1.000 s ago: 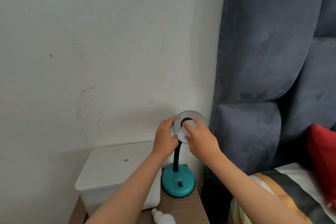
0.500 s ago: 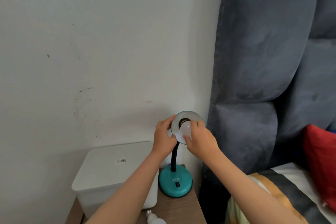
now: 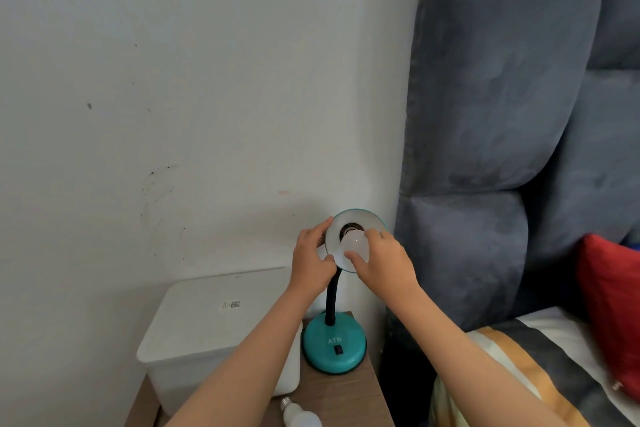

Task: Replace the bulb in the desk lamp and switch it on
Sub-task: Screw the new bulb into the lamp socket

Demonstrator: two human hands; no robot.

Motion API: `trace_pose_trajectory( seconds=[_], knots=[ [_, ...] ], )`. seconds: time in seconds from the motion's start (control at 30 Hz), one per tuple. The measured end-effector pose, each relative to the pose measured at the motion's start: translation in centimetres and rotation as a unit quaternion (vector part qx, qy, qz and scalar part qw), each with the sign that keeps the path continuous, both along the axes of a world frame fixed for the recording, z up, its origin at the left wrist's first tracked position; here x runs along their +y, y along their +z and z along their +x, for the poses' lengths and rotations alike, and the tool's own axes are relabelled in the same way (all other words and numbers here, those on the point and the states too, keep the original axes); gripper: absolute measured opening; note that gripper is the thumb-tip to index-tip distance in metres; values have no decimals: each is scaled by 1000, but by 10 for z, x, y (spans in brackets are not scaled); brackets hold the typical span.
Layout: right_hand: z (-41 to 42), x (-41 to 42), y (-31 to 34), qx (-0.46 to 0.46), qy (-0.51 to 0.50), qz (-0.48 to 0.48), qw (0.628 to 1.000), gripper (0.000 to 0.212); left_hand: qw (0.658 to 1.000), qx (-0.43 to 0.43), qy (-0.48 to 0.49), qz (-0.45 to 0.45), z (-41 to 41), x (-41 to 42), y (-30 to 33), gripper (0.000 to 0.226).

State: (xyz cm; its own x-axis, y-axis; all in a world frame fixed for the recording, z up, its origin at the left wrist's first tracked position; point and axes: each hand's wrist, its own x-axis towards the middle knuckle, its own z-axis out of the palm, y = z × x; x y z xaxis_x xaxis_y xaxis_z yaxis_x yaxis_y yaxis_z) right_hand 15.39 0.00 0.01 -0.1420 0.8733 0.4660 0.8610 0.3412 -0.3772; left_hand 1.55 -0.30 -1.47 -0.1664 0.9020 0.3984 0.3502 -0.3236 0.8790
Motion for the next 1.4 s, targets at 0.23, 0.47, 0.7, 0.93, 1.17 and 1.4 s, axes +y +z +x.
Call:
trace_pose_trajectory(
  seconds=[0.23,0.47,0.7,0.93,1.17,1.4],
  knots=[
    [-1,-6,-7,1,50,-4,999,52,999,-29,-20,-16,-1,3,-5,68],
    [-5,-4,-8,9,29,5,1000,53,995,-78,-52,-19,2,1,-7,70],
    [-1,5,-10,10,5,9,1000,50,995,-84,-48,-21,1,1,-8,70],
    [-3,-3,-5,38,42,-8,998,57,996,-79,-44,-21,1,0,-10,69],
    [1,6,-5,87,-8,10,996,52,996,-73,-44,-22,2,-1,-10,70],
    [-2,-3,-10,24,49,4,998,53,996,-78,-46,-25,1,-1,-9,68]
  ],
)
